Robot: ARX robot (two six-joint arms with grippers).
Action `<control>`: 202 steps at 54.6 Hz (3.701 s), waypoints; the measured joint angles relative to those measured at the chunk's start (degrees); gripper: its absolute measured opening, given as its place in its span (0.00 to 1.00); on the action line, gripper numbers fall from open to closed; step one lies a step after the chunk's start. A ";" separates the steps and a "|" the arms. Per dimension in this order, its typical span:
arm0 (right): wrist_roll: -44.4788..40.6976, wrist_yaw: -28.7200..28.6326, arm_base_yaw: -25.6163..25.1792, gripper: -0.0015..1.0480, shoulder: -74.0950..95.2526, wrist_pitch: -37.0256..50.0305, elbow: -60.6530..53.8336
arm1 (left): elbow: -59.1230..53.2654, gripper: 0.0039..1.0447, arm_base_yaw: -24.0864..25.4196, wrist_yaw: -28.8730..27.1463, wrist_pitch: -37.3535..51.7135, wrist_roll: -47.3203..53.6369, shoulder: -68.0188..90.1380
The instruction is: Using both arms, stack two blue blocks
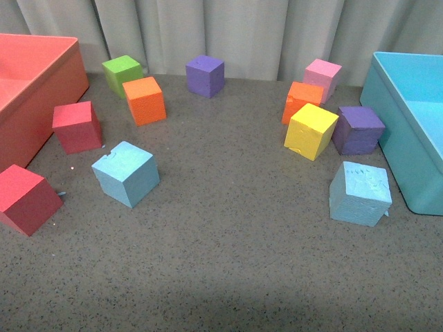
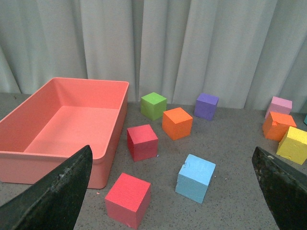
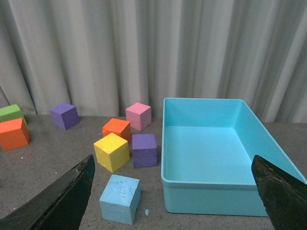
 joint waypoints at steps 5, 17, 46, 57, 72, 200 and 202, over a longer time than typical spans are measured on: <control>0.00 0.00 0.00 0.91 0.00 0.00 0.00 | 0.00 0.94 0.00 0.00 0.00 0.00 0.00; 0.00 0.00 0.00 0.91 0.00 0.00 0.00 | 0.00 0.94 0.00 0.00 0.00 0.00 0.00; 0.00 0.00 0.00 0.91 0.00 0.00 0.00 | 0.00 0.94 0.00 0.00 0.00 0.00 0.00; 0.00 0.00 0.00 0.91 0.00 0.00 0.00 | 0.00 0.94 0.00 0.02 0.00 0.00 0.00; 0.00 0.00 0.00 0.91 0.00 0.00 0.00 | 0.00 0.94 0.00 0.02 0.00 0.00 0.00; 21.14 6.45 14.78 0.91 112.54 -4.79 53.94 | 0.00 0.94 0.00 0.02 0.00 0.00 0.00; 21.14 6.49 14.80 0.91 113.00 -4.87 54.27 | 0.00 0.94 0.00 0.02 0.00 0.00 0.00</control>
